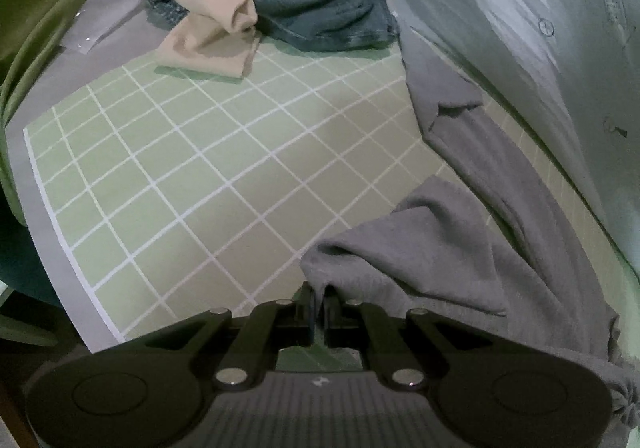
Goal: Fold clothes
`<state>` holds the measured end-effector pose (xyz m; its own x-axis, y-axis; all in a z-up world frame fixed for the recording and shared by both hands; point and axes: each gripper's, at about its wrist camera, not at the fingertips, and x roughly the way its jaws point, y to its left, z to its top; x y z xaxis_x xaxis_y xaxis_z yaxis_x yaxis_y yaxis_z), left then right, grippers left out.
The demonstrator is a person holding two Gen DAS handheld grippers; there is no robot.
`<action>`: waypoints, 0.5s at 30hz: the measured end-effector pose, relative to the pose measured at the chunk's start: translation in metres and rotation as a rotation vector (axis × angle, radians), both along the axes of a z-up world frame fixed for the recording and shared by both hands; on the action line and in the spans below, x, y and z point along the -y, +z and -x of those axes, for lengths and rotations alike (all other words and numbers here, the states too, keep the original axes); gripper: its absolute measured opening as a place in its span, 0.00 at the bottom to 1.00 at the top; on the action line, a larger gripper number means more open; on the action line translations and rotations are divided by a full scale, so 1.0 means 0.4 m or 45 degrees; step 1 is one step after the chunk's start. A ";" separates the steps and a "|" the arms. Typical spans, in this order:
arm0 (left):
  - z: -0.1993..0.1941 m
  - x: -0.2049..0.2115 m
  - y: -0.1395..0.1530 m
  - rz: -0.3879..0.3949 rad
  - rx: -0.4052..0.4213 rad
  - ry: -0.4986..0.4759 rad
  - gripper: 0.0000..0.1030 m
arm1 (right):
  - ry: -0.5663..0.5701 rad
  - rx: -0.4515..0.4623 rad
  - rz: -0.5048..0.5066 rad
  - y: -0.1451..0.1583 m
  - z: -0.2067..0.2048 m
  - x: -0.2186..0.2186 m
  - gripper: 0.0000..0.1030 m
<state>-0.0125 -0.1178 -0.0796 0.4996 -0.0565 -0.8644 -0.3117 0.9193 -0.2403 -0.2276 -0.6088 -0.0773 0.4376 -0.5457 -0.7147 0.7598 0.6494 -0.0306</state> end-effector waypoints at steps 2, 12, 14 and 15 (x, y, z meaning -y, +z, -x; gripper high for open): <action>-0.006 0.000 0.001 -0.002 -0.001 0.001 0.04 | -0.003 0.028 -0.003 0.008 -0.005 -0.010 0.55; -0.061 0.010 -0.009 0.017 -0.028 0.006 0.04 | -0.079 0.188 0.059 0.080 -0.042 0.000 0.82; -0.077 0.020 -0.014 0.020 -0.040 -0.012 0.05 | -0.088 0.201 -0.014 0.066 -0.068 0.033 0.82; -0.086 0.026 -0.017 0.019 -0.044 -0.020 0.05 | -0.093 0.207 -0.048 0.059 -0.082 0.050 0.82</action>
